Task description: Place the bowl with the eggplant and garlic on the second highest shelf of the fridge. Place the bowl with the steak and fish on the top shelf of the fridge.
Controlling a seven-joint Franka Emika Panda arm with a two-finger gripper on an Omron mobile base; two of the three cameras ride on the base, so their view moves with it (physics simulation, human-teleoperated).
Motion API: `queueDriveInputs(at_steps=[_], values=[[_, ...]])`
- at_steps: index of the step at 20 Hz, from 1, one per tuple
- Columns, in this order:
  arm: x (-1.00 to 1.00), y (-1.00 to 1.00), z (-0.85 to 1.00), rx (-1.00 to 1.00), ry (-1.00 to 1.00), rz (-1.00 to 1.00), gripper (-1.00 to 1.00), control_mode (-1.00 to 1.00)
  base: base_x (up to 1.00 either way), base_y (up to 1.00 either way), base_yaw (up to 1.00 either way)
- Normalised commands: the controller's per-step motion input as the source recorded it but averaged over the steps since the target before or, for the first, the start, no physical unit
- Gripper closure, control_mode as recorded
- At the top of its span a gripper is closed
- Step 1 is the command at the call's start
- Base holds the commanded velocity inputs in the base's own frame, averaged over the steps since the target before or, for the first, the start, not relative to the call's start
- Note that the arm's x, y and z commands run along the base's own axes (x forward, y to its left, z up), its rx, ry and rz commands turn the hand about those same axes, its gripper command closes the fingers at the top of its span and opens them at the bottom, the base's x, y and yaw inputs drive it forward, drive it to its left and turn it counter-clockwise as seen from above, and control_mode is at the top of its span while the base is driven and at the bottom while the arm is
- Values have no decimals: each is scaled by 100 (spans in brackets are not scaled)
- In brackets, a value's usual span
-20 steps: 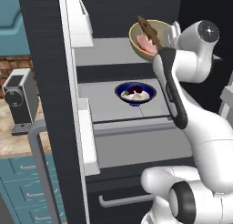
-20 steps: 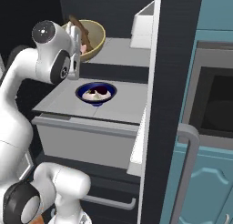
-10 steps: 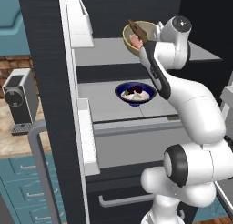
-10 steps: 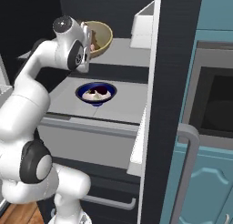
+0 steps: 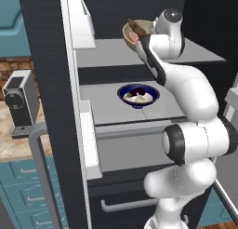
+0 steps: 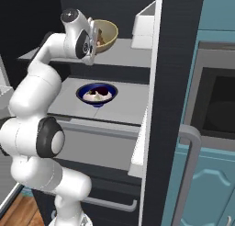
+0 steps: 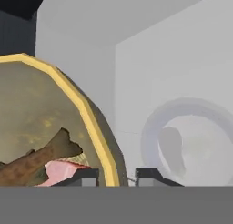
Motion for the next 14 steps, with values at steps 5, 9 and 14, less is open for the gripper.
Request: queueDriveInputs(at_steps=[5, 9, 14], values=[[-89, 11, 45, -8, -33, -2, -100, -100, 0, 0, 0], [-100, 18, 22, -13, -50, -1, -100, -100, 0, 0, 0], [-100, 30, 25, -7, -42, 0, -100, -100, 0, 0, 0]])
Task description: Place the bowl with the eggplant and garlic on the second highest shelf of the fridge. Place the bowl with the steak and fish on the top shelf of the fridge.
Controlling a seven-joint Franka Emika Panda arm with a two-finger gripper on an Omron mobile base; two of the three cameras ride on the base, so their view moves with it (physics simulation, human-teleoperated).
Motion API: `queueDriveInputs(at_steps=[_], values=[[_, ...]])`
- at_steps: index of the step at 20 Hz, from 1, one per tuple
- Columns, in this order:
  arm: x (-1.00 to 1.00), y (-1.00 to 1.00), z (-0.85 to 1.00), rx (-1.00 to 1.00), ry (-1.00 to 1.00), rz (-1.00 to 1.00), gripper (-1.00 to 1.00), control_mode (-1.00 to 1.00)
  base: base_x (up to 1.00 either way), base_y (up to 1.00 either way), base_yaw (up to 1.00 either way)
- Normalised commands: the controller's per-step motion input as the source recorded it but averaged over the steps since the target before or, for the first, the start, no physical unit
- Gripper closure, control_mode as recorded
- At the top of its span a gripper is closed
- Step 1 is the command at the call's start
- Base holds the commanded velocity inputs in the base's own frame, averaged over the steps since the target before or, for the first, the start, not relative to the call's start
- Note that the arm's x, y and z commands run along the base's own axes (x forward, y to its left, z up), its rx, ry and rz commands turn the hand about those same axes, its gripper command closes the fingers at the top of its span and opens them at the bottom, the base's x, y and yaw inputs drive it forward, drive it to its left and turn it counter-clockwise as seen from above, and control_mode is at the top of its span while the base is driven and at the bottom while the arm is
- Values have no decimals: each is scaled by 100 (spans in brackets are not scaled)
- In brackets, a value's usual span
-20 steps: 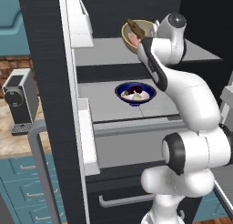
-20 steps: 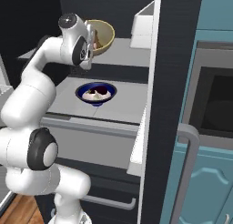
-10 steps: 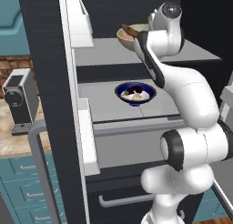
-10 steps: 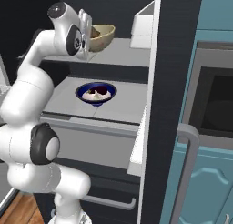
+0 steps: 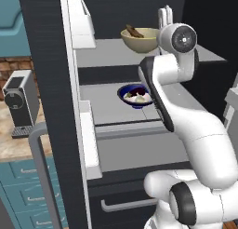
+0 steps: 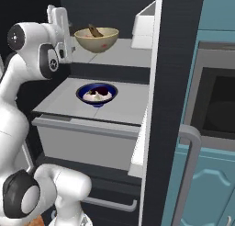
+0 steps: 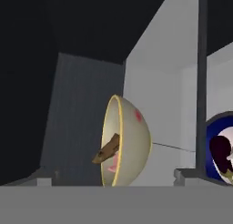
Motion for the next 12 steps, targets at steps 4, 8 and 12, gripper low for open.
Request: queueDriveInputs(at_steps=[4, 8, 12], values=[[-100, 32, 19, -1, -6, 0, -100, -100, 0, 0, 0], [-100, -41, 16, 3, -8, 0, -100, -100, 0, 0, 0], [-100, -71, 19, 6, -8, 0, -100, -100, 0, 0, 0]])
